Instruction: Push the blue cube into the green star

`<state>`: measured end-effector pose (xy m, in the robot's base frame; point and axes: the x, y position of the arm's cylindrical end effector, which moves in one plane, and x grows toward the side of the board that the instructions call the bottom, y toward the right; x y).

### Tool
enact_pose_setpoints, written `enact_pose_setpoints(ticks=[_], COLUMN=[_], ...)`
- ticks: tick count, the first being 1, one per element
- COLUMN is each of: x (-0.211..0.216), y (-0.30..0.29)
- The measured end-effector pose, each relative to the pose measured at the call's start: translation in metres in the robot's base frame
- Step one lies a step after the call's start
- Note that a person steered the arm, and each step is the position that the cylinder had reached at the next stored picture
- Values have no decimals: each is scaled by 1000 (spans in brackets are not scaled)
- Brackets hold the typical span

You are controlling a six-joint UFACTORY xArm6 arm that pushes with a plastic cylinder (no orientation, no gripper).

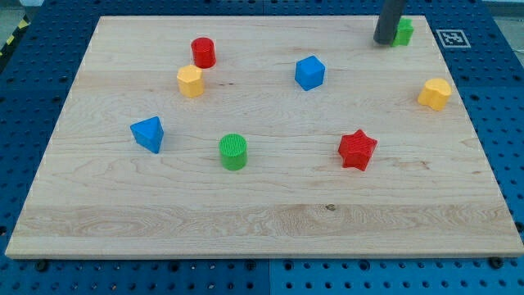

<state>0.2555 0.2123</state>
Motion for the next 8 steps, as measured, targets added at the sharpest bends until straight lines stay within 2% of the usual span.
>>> enact_pose_setpoints(ticks=[1, 3, 4, 5, 6, 8], x=[4, 21, 66, 101, 107, 107], y=[-16, -204, -242, -194, -140, -133])
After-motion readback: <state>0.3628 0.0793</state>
